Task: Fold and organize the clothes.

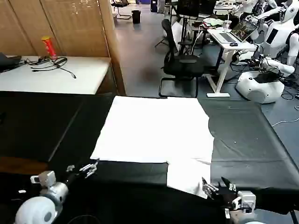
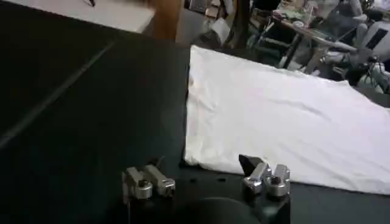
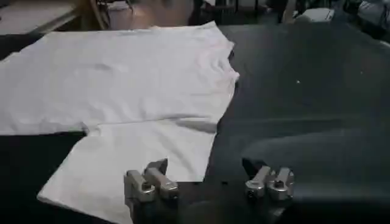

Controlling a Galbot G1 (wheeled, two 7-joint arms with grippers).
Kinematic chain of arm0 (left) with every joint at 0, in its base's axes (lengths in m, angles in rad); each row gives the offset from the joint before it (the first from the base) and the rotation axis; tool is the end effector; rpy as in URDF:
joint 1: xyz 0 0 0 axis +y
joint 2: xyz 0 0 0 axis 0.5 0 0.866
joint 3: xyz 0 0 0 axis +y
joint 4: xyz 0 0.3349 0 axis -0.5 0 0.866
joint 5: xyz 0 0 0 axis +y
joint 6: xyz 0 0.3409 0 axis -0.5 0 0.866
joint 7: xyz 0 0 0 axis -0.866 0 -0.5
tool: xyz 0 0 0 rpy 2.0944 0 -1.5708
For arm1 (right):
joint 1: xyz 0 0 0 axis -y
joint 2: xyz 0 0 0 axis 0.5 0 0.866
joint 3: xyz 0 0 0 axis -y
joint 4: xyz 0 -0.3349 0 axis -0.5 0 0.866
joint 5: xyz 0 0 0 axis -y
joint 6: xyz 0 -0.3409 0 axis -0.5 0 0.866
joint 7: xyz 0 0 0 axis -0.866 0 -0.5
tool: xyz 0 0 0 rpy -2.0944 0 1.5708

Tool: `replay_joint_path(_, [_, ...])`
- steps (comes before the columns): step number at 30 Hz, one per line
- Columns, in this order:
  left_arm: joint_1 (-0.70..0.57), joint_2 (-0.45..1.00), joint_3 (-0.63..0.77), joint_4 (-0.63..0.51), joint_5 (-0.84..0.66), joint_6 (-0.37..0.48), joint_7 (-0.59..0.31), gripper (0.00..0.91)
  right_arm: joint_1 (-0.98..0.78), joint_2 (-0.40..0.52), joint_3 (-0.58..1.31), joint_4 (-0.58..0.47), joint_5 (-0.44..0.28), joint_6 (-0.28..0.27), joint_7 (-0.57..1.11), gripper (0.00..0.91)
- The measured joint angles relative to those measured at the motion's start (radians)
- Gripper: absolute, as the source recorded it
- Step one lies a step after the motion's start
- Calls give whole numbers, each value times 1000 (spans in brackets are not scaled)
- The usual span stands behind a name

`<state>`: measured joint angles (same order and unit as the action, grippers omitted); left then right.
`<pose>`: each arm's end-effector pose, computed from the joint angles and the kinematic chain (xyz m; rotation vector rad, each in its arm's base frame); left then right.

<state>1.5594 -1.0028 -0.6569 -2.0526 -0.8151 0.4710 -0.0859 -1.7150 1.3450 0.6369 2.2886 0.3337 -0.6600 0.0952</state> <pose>0.1985 0.1290 -0.2579 -0.1589 -2.5958 0.2561 0.1376 -0.0531 -0.2376 0.0010 -2.5319 -0.0437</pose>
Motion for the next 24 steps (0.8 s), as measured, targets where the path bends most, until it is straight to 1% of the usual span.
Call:
replay_joint_path(5, [-23, -7, 10, 22, 23, 14, 14, 878, -4, 9, -10, -12, -19, 8, -1, 878])
replay_joint_path(6, [-27, -11, 10, 27, 25, 13, 11, 878, -4, 10, -12, -14, -22, 10, 0, 848])
replay_joint_path(7, [-29, -15, 12, 30, 29, 13, 11, 673, -3, 11, -14, -17, -24, 10, 0, 770])
replay_joint_path(8, [-30, -17, 13, 33, 31, 13, 12, 468, -2, 12, -16, -20, -27, 10, 0, 712])
replay_joint_path(9, [-31, -19, 15, 36, 32, 8, 13, 361, -1, 13, -18, -23, -30, 10, 2, 683])
replay_joint_path(10, [-31, -22, 18, 40, 33, 5, 14, 244, 0, 15, -19, -26, -31, 10, 2, 673])
replay_joint_path(11, [-32, -24, 21, 45, 33, 3, 15, 146, 0, 16, -20, -29, -32, 10, 3, 614])
replay_joint_path(12, [-35, -27, 24, 51, 33, 3, 15, 137, -1, 18, -20, -31, -32, 11, 3, 517])
replay_joint_path(14, [-41, -33, 29, 60, 35, -3, 14, 127, -3, 22, -21, -32, -32, 11, 3, 497])
replay_joint_path(15, [-44, -35, 32, 65, 36, -7, 14, 117, -4, 24, -21, -32, -33, 11, 4, 458])
replay_joint_path(16, [-49, -37, 36, 72, 39, -11, 15, 98, -5, 26, -21, -32, -33, 12, 4, 400])
replay_joint_path(17, [-53, -38, 38, 78, 43, -14, 18, 39, -6, 28, -22, -32, -32, 12, 4, 302])
replay_joint_path(18, [-57, -39, 41, 84, 46, -17, 20, 0, -7, 28, -22, -31, -32, 11, 4, 185])
replay_joint_path(19, [-63, -40, 43, 91, 47, -19, 21, 0, -7, 29, -22, -31, -32, 11, 4, 98])
replay_joint_path(21, [-72, -41, 49, 102, 49, -19, 21, 0, -9, 29, -22, -30, -30, 10, 6, 59])
replay_joint_path(24, [-71, -42, 56, 103, 52, -20, 23, 0, -17, 33, -20, -18, -26, 13, 25, 29])
